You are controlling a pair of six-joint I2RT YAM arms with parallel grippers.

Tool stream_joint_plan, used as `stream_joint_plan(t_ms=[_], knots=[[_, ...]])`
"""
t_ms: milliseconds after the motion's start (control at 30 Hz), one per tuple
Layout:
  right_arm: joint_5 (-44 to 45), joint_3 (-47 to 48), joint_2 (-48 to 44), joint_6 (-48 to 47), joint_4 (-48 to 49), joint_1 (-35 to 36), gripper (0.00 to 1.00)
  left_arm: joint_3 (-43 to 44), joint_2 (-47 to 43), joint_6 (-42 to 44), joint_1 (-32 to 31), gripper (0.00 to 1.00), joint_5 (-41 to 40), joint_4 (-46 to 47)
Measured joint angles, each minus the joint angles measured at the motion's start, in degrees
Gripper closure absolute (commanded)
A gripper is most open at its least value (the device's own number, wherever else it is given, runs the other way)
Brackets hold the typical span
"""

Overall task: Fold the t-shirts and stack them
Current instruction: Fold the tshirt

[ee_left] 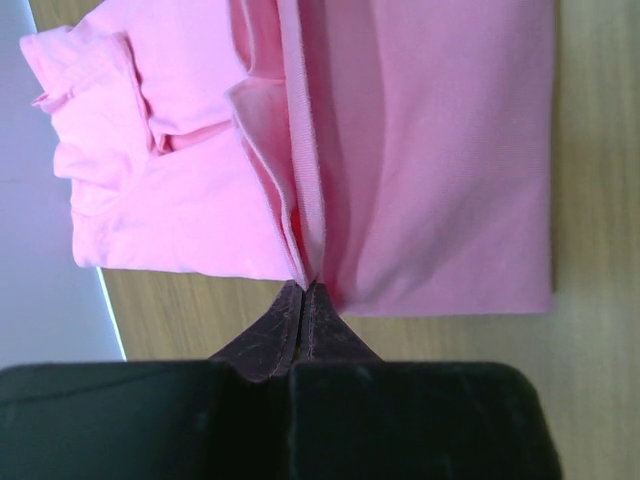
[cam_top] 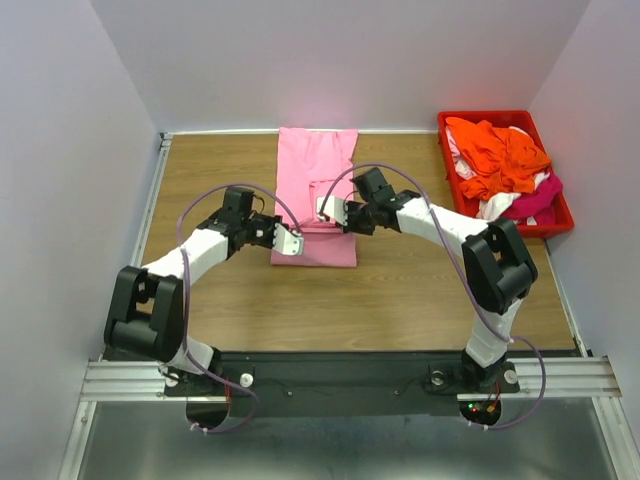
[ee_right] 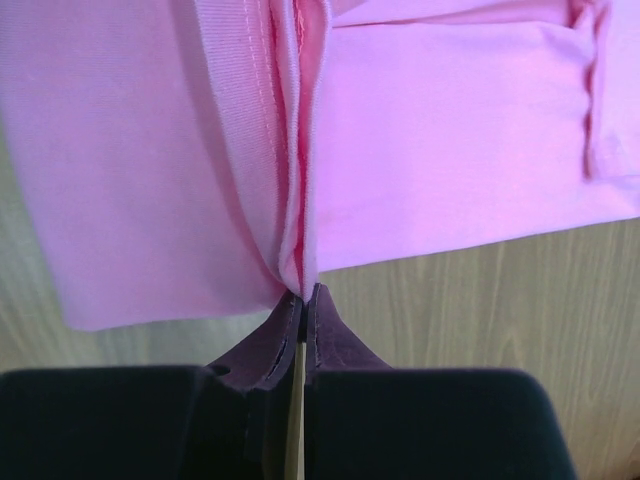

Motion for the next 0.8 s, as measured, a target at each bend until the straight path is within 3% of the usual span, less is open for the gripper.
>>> stream_joint_plan(t_ms=[467, 800], knots=[[-1.6, 14.9, 12.3, -3.0, 0.0, -4.9, 0.99, 15.0, 16.9, 4.0, 4.0, 1.0, 3.0, 2.1], [-1.7, 24.7, 21.8, -3.8, -0.1, -6.6, 0.99, 21.1, 25.2, 4.1, 5.0, 1.0, 3.5, 3.5]])
